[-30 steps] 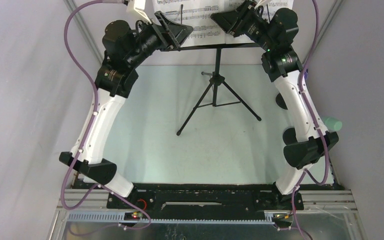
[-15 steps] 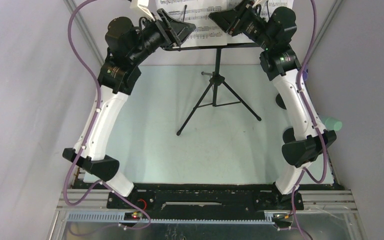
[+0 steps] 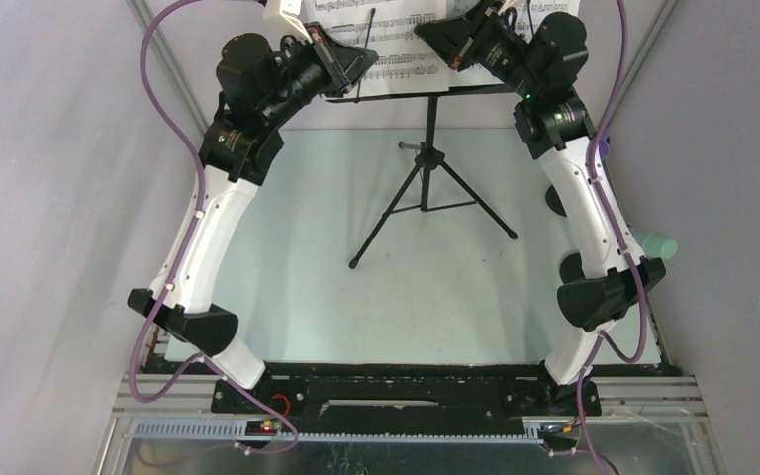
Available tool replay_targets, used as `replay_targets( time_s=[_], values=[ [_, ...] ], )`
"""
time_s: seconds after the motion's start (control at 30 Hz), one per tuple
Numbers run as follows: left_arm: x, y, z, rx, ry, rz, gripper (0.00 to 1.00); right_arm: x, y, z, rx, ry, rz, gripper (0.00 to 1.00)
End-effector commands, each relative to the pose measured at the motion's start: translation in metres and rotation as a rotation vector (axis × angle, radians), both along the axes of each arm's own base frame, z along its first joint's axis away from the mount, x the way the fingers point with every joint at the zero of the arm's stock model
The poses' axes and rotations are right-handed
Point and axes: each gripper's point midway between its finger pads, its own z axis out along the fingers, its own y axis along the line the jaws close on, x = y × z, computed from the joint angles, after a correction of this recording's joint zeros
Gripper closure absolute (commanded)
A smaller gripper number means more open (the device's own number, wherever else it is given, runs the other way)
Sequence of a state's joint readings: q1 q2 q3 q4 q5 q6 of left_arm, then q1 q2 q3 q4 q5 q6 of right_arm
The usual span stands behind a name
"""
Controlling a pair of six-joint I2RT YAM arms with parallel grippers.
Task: Pack up the instrument practice props
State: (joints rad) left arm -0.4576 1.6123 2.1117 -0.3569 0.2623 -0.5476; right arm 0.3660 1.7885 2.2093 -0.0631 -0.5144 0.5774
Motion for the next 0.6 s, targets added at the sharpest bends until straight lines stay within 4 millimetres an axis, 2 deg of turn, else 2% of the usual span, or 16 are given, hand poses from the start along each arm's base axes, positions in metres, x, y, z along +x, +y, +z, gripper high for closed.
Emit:
replay_targets(
  time_s=[0.0, 0.17, 0.23, 0.37, 0.57],
  values=[
    [-0.027, 0.008, 0.048, -0.043, -0.137, -0.013, 1.00, -0.027, -0.002, 0.034, -0.001, -0.128, 0.009, 1.00],
    [-0.032, 0.014, 0.054, -0.048, -0.167, 0.006, 1.00, -0.042, -0.004, 0.043, -0.048, -0.204, -0.064, 1.00],
    [-0.034, 0.016, 0.056, -0.049, -0.176, 0.012, 1.00, -0.051, -0.011, 0.049, -0.066, -0.236, -0.129, 1.00],
    [-0.036, 0.019, 0.056, -0.046, -0.182, 0.023, 1.00, -0.061, -0.036, 0.054, -0.048, -0.268, -0.291, 1.00],
    [-0.038, 0.022, 0.056, -0.039, -0.189, 0.035, 1.00, -0.093, -0.079, 0.065, 0.010, -0.334, -0.431, 1.00]
  ],
)
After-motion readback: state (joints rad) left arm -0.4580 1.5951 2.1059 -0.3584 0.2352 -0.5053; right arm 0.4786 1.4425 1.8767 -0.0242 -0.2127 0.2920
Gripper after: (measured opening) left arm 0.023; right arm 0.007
